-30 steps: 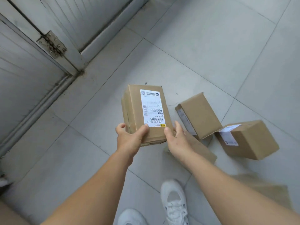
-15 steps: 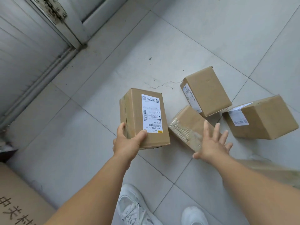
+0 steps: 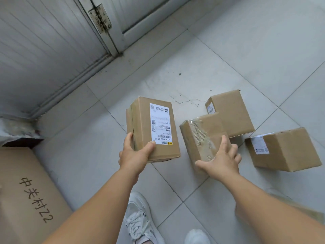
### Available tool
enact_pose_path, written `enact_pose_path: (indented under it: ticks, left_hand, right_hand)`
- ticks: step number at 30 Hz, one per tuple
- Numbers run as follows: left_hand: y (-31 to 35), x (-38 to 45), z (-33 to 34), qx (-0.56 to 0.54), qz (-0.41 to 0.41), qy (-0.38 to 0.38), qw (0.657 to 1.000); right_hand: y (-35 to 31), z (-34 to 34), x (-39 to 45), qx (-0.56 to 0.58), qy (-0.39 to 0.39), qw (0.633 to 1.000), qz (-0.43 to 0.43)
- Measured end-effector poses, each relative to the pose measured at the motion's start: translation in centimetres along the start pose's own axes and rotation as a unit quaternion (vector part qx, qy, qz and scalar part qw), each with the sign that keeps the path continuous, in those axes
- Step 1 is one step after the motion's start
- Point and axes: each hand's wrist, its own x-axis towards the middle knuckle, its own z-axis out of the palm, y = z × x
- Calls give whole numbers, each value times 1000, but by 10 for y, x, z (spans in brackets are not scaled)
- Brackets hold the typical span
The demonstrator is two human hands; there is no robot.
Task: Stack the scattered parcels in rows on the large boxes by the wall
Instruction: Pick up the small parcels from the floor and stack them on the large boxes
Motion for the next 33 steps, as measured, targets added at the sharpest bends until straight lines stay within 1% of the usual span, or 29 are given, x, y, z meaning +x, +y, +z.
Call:
enact_pose_path:
  ticks: [3, 6, 12, 17, 24, 29, 33]
  left_hand:
    - [12, -28, -20, -40, -1, 18, 999]
    - [26, -59, -44, -91, 5, 30, 995]
    - [44, -120, -98, -161, 28, 63, 985]
    - [37, -166, -154, -214, 16, 102, 971]
    - [-13, -208, -237, -261, -21, 160, 952]
    - [-73, -223, -285, -311, -49, 184, 931]
    - [-125, -231, -318, -351, -82, 182, 915]
  right_hand:
    - [-27, -29, -26, 47, -8, 999, -2]
    - [-57, -59, -58, 70, -16, 997, -31]
    - [-112, -104, -123, 80, -16, 990, -112]
    - [-152, -115, -182, 57, -24, 984, -166]
    - [-197, -76, -256, 12, -64, 966, -251]
    - [-217, -23, -312, -26, -93, 951, -294]
    - [-222, 26, -354, -56, -107, 943, -311]
